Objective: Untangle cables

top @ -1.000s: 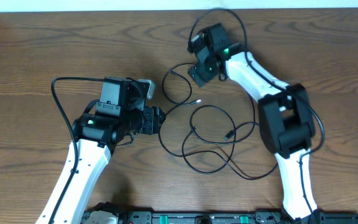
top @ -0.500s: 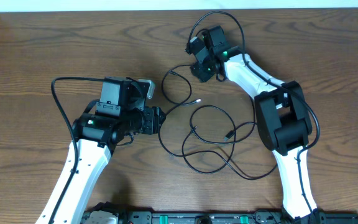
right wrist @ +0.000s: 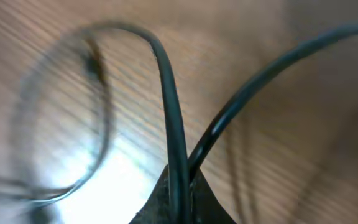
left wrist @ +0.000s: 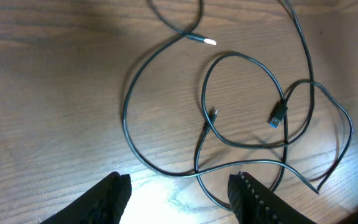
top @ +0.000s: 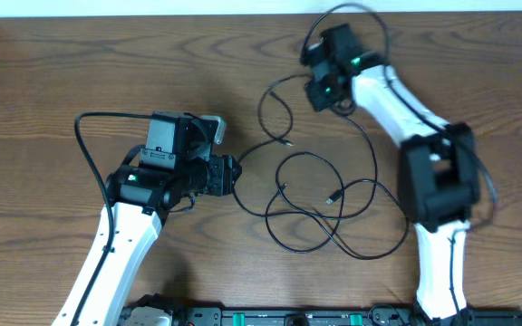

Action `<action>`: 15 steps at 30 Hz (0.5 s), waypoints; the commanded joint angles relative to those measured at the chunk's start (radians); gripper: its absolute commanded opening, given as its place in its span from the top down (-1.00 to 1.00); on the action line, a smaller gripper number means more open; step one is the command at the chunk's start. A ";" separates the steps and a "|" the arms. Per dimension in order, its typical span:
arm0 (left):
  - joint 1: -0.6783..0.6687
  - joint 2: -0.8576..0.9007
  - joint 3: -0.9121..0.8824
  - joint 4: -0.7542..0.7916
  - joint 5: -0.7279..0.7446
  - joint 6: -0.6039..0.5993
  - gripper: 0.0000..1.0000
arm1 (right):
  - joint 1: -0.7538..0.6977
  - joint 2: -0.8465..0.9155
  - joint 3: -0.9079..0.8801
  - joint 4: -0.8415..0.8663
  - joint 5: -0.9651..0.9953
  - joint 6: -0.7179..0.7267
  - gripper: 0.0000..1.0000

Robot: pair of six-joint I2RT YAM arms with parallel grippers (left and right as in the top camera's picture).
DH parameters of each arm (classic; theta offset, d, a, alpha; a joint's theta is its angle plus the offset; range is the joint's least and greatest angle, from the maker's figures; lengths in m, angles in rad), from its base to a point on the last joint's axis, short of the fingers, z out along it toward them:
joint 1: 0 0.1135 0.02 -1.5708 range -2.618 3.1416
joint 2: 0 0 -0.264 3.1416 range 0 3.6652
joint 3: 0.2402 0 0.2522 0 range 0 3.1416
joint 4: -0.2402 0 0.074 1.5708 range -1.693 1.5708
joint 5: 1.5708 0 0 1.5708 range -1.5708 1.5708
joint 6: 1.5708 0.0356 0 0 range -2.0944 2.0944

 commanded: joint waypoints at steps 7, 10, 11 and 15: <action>-0.003 0.001 0.008 -0.003 0.008 0.022 -0.11 | -0.003 -0.577 0.210 -0.055 0.003 0.029 0.98; -0.003 0.001 0.005 -0.003 0.008 0.036 -0.12 | -0.004 -0.688 0.211 -0.025 0.003 0.029 0.98; -0.003 0.002 0.005 -0.003 0.008 0.036 -0.12 | -0.004 -0.721 0.211 -0.012 0.003 0.029 0.98; -0.003 0.012 0.003 -0.003 0.008 0.036 -0.11 | -0.004 -0.838 0.211 0.048 0.003 0.029 0.98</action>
